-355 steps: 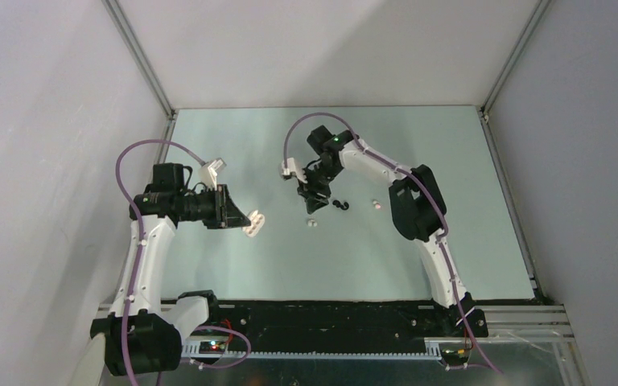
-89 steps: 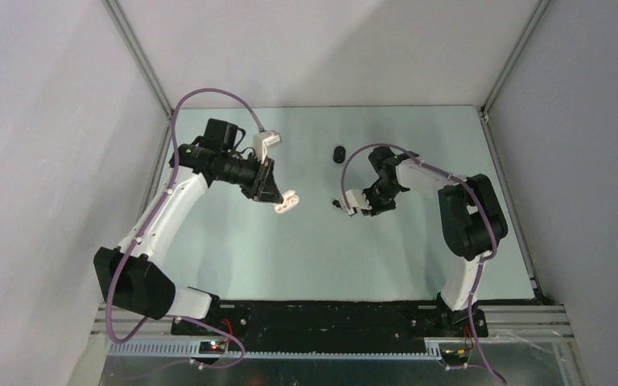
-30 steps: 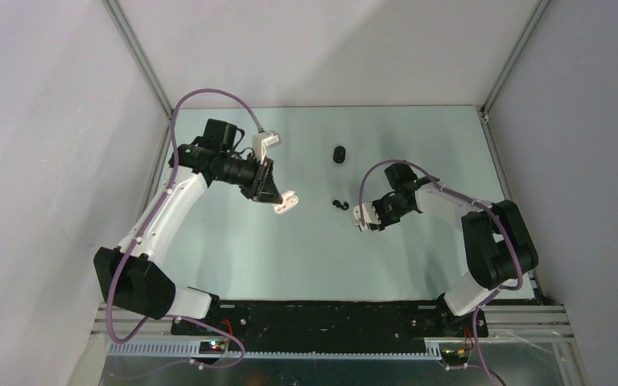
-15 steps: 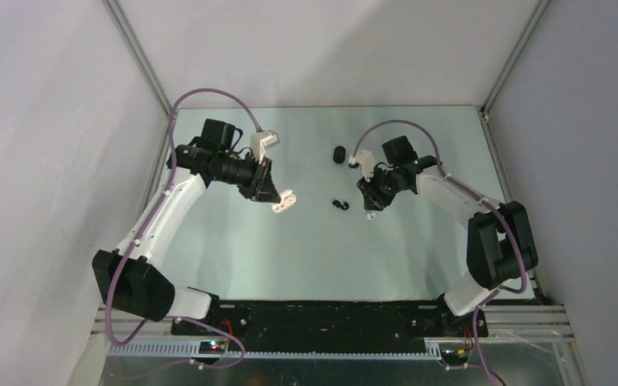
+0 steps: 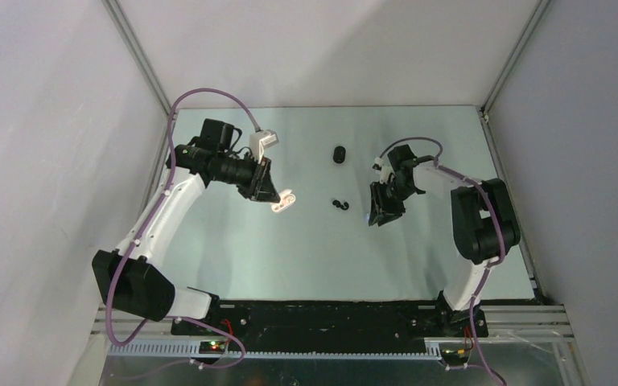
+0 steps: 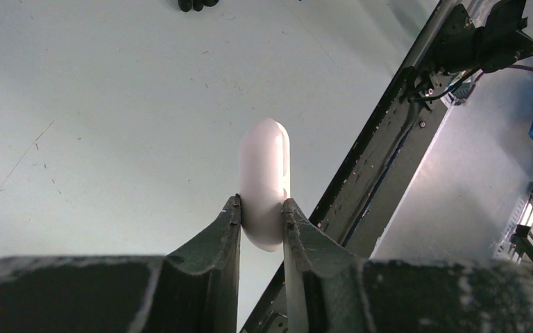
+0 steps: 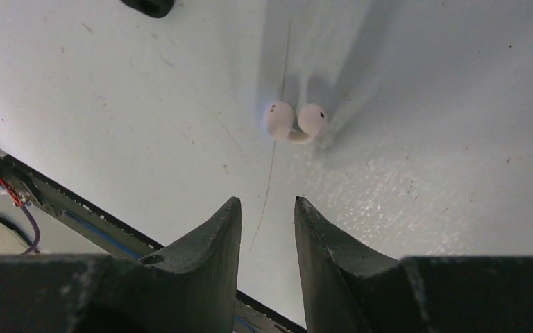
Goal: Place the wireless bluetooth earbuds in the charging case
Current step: Pick up the earbud from the center of the board.
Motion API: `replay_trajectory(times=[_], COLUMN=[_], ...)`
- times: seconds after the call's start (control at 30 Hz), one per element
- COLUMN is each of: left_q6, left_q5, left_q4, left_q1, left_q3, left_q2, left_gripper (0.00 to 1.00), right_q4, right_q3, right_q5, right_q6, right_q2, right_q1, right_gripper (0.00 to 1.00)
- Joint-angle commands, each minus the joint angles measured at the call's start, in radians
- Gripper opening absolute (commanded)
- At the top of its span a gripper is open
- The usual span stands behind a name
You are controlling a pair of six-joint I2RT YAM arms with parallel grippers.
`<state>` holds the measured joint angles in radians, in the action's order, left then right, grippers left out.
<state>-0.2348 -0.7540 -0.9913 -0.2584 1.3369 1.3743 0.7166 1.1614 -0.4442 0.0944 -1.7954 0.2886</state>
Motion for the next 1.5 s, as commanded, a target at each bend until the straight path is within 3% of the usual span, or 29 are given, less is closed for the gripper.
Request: replay_trajectory(times=[0.0, 0.27, 0.73, 0.97, 1.13, 1.4, 1.47], left_q6=[0.000, 0.003, 0.005, -0.001, -0.004, -0.009, -0.009], left_q5=[-0.004, -0.011, -0.011, -0.017, -0.022, -0.027, -0.026], left_q4=[-0.006, -0.008, -0.010, -0.010, -0.011, -0.010, -0.010], left_q1=[0.008, 0.008, 0.013, 0.020, 0.021, 0.020, 0.021], left_q3=[0.001, -0.009, -0.005, -0.008, -0.010, -0.021, -0.025], left_q2=[-0.023, -0.012, -0.008, -0.008, -0.007, -0.019, -0.025], left_gripper=[0.00, 0.00, 0.00, 0.00, 0.00, 0.00, 0.00], right_q4=[-0.002, -0.047, -0.020, -0.006, 0.090, 0.141, 0.119], right_q3=[0.046, 0.101, 0.180, 0.203, 0.274, 0.326, 0.349], right_q5=[0.020, 0.050, 0.208, 0.082, -0.009, -0.013, 0.005], right_q6=[0.068, 0.104, 0.116, -0.076, -0.303, -0.658, -0.674], right_q2=[-0.031, -0.094, -0.181, -0.149, -0.168, -0.195, -0.206], right_q1=[0.000, -0.013, 0.051, 0.126, 0.182, 0.235, 0.227], right_gripper=[0.38, 0.43, 0.30, 0.25, 0.21, 0.22, 0.23])
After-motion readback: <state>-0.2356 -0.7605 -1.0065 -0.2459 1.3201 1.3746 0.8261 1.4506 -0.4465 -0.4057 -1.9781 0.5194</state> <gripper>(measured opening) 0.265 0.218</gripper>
